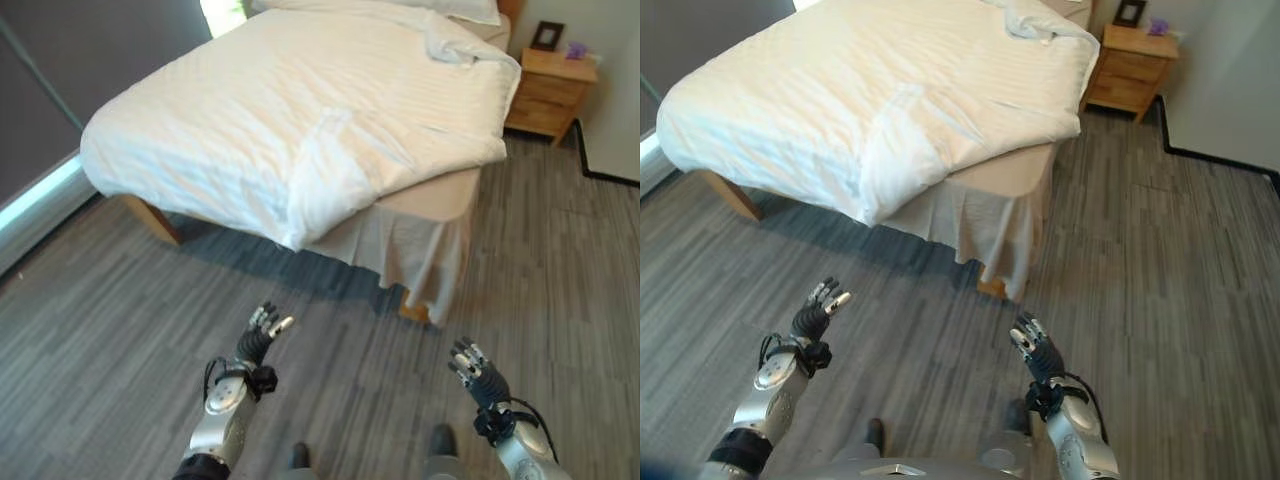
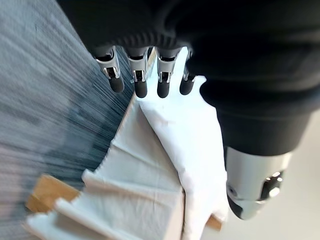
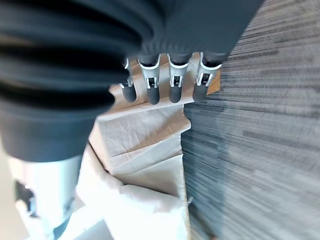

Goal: Making the bed.

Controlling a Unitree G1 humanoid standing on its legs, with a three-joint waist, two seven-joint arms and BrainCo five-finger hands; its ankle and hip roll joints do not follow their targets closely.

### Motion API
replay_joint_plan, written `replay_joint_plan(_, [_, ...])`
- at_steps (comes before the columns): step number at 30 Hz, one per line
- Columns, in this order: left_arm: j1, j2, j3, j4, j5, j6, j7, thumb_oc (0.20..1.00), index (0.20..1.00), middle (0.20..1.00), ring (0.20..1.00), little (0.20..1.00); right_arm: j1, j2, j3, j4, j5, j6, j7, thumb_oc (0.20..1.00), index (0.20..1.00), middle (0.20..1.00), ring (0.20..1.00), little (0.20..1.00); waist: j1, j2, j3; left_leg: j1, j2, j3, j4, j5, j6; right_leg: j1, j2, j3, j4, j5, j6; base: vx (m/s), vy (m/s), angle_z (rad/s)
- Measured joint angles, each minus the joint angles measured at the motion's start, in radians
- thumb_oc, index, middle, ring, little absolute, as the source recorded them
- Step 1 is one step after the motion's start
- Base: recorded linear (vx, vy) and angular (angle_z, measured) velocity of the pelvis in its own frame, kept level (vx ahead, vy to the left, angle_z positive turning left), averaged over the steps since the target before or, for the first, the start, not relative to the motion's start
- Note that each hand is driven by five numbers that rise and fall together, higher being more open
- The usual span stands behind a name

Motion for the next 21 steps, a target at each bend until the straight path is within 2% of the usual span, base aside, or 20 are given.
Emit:
replay_joint_plan(1, [0.009, -0.017, -0.009, 0.003, -0.001, -0.004, -0.005, 1.0, 1.0, 1.0, 1.0, 1.0, -0.043, -0.008, 0.01, 0.027, 0.0, -0.001, 0.006, 1.0, 1.0, 1.0, 1.0, 1.0, 0.009, 0.013, -0.004, -0.02, -0.022, -0.014, 0.085, 0.048, 0.036, -0.015, 0.027, -0.025, 0.046, -0.032, -0.025, 0.05, -0.665, 0.34])
replay_joint_plan(2, [0.014, -0.024, -0.014, 0.003, -0.001, -0.004, -0.01, 1.0, 1.0, 1.0, 1.0, 1.0, -0.06, -0.025, 0.023, 0.027, 0.0, -0.001, 0.005, 1.0, 1.0, 1.0, 1.0, 1.0, 0.006, 0.009, -0.004, -0.054, -0.025, 0.014, 0.146, 0.11, 0.066, -0.033, 0.042, -0.019, 0.087, -0.051, -0.05, 0.02, -0.583, 0.26])
replay_joint_plan(3, [0.013, -0.028, -0.014, 0.011, -0.002, -0.005, -0.011, 1.0, 1.0, 1.0, 1.0, 1.0, -0.069, -0.036, 0.027, 0.028, -0.001, -0.003, 0.008, 1.0, 1.0, 1.0, 1.0, 1.0, -0.007, 0.008, -0.004, -0.087, -0.017, 0.021, 0.168, 0.152, 0.047, -0.043, 0.052, -0.027, 0.122, -0.057, -0.062, 0.11, -0.721, 0.87])
replay_joint_plan(4, [-0.007, -0.035, 0.01, 0.047, -0.01, -0.006, -0.01, 1.0, 1.0, 1.0, 1.0, 1.0, -0.083, -0.05, 0.034, 0.036, 0.001, 0.0, 0.024, 1.0, 1.0, 1.0, 1.0, 1.0, -0.009, -0.057, 0.014, -0.139, -0.016, 0.018, 0.187, 0.352, 0.041, -0.09, 0.059, -0.065, 0.224, -0.132, -0.133, 0.1, -0.565, 0.91])
replay_joint_plan(5, [0.007, -0.036, 0.025, 0.064, -0.01, -0.006, -0.006, 1.0, 1.0, 1.0, 1.0, 1.0, -0.079, -0.039, 0.02, 0.045, 0.002, -0.001, 0.025, 1.0, 1.0, 1.0, 1.0, 1.0, 0.012, -0.09, 0.019, -0.144, -0.011, 0.049, 0.215, 0.443, 0.06, -0.084, 0.067, -0.09, 0.227, -0.146, -0.16, 0.14, -0.466, 0.95])
replay_joint_plan(6, [0.012, -0.036, 0.011, 0.079, -0.011, 0.002, -0.006, 1.0, 1.0, 1.0, 1.0, 1.0, -0.056, -0.029, 0.001, 0.026, 0.002, -0.006, 0.029, 1.0, 1.0, 1.0, 1.0, 1.0, 0.009, -0.103, 0.014, -0.171, -0.007, 0.094, 0.254, 0.452, 0.071, -0.068, 0.056, -0.101, 0.216, -0.148, -0.175, 0.05, -0.118, 0.45])
replay_joint_plan(7, [0.039, -0.027, 0.0, 0.077, -0.01, 0.011, -0.015, 1.0, 1.0, 1.0, 1.0, 1.0, -0.029, -0.04, -0.012, 0.01, 0.001, -0.004, 0.025, 1.0, 1.0, 1.0, 1.0, 1.0, 0.021, -0.111, 0.011, -0.189, -0.01, 0.123, 0.335, 0.367, 0.012, -0.049, 0.064, -0.126, 0.195, -0.146, -0.208, 0.14, -0.35, 0.35])
replay_joint_plan(8, [0.067, -0.02, -0.006, 0.071, -0.01, 0.017, -0.023, 1.0, 1.0, 1.0, 1.0, 1.0, -0.015, -0.056, -0.01, 0.004, 0.0, 0.002, 0.026, 1.0, 1.0, 1.0, 1.0, 1.0, 0.021, -0.117, 0.004, -0.187, -0.024, 0.115, 0.372, 0.314, -0.035, -0.033, 0.081, -0.131, 0.168, -0.129, -0.212, 0.1, -0.227, 0.23])
replay_joint_plan(9, [0.075, -0.018, -0.004, 0.071, -0.01, 0.019, -0.025, 1.0, 1.0, 1.0, 1.0, 1.0, -0.012, -0.063, -0.01, 0.004, 0.0, 0.002, 0.027, 1.0, 1.0, 1.0, 1.0, 1.0, 0.022, -0.104, 0.001, -0.189, -0.041, 0.123, 0.387, 0.304, -0.045, -0.014, 0.098, -0.149, 0.142, -0.123, -0.23, 0.17, -0.406, 0.35])
replay_joint_plan(10, [0.074, -0.036, -0.013, 0.066, -0.01, 0.021, -0.032, 1.0, 1.0, 1.0, 1.0, 1.0, 0.017, -0.061, -0.026, 0.005, 0.0, 0.01, 0.024, 1.0, 1.0, 1.0, 1.0, 1.0, 0.015, -0.105, -0.002, -0.18, -0.111, 0.118, 0.397, 0.233, -0.072, 0.015, 0.112, -0.166, 0.086, -0.098, -0.233, 0.08, -0.174, 0.43])
replay_joint_plan(11, [0.079, -0.037, -0.016, 0.058, -0.01, 0.021, -0.038, 1.0, 1.0, 1.0, 1.0, 1.0, 0.019, -0.063, -0.025, 0.007, 0.0, 0.015, 0.024, 1.0, 1.0, 1.0, 1.0, 1.0, 0.018, -0.101, -0.005, -0.166, -0.138, 0.138, 0.379, 0.209, -0.055, 0.03, 0.115, -0.178, 0.059, -0.085, -0.243, 0.11, -0.243, 0.46])
replay_joint_plan(12, [0.078, -0.039, -0.022, 0.058, -0.01, 0.022, -0.041, 1.0, 1.0, 1.0, 1.0, 1.0, 0.022, -0.063, -0.025, 0.006, -0.001, 0.02, 0.024, 1.0, 1.0, 1.0, 1.0, 1.0, 0.011, -0.096, -0.008, -0.159, -0.153, 0.148, 0.354, 0.192, -0.055, 0.042, 0.121, -0.194, 0.039, -0.077, -0.24, 0.09, -0.13, 0.39])
replay_joint_plan(13, [0.072, -0.039, -0.033, 0.053, -0.01, 0.023, -0.043, 1.0, 1.0, 1.0, 1.0, 1.0, 0.028, -0.059, -0.008, 0.006, -0.001, 0.026, 0.024, 1.0, 1.0, 1.0, 1.0, 1.0, 0.016, -0.089, -0.015, -0.14, -0.182, 0.161, 0.288, 0.179, -0.058, 0.061, 0.14, -0.222, 0.006, -0.059, -0.254, 0.12, -0.152, 0.47])
replay_joint_plan(16, [0.081, -0.036, -0.049, 0.049, -0.006, 0.024, -0.045, 1.0, 1.0, 1.0, 1.0, 1.0, 0.014, -0.025, 0.01, 0.005, 0.0, 0.028, 0.025, 1.0, 1.0, 1.0, 1.0, 1.0, 0.018, -0.069, -0.025, -0.112, -0.235, 0.158, 0.148, 0.173, -0.064, 0.095, 0.181, -0.246, -0.075, -0.023, -0.271, 0.09, -0.05, 0.22])
replay_joint_plan(19, [0.083, -0.027, -0.044, 0.049, 0.0, 0.025, -0.044, 1.0, 1.0, 1.0, 1.0, 1.0, 0.013, -0.013, 0.039, 0.005, 0.0, 0.028, 0.027, 1.0, 1.0, 1.0, 1.0, 1.0, 0.016, -0.046, -0.033, -0.074, -0.231, 0.141, 0.089, 0.164, -0.043, 0.115, 0.222, -0.265, -0.097, -0.021, -0.272, 0.05, 0.037, 0.09])
replay_joint_plan(21, [0.082, -0.028, -0.045, 0.052, 0.0, 0.025, -0.043, 1.0, 1.0, 1.0, 1.0, 1.0, 0.002, -0.012, 0.051, 0.008, 0.001, 0.028, 0.027, 1.0, 1.0, 1.0, 1.0, 1.0, 0.014, -0.039, -0.035, -0.059, -0.228, 0.128, 0.051, 0.164, -0.042, 0.116, 0.228, -0.264, -0.104, -0.02, -0.273, 0.1, 0.062, 0.0])
